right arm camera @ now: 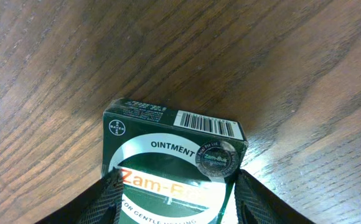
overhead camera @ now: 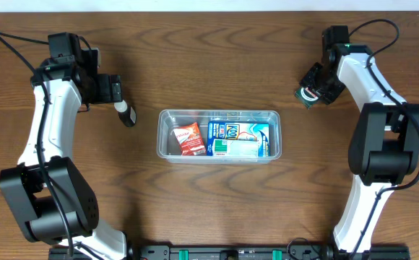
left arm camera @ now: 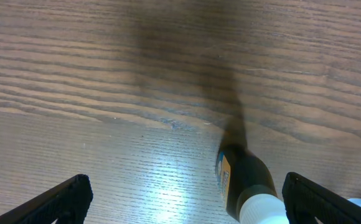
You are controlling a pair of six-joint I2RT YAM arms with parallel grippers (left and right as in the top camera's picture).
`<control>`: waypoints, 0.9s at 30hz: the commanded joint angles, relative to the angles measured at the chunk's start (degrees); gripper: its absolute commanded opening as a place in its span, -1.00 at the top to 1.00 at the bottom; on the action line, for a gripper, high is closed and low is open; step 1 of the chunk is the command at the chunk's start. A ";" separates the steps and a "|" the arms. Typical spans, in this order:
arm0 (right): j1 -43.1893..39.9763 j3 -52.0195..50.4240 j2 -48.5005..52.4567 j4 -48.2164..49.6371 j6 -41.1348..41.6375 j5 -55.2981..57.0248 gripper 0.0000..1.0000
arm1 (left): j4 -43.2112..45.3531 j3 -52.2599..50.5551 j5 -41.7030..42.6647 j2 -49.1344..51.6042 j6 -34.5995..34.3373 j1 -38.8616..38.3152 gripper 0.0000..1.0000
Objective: Pack container
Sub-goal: 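Lift the Zam-Buk tin and carry it over the container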
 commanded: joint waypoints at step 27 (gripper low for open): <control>1.68 -3.19 0.63 7.10 -9.77 1.49 -0.54 | 0.04 -0.35 -0.70 0.59 -0.11 0.20 -0.96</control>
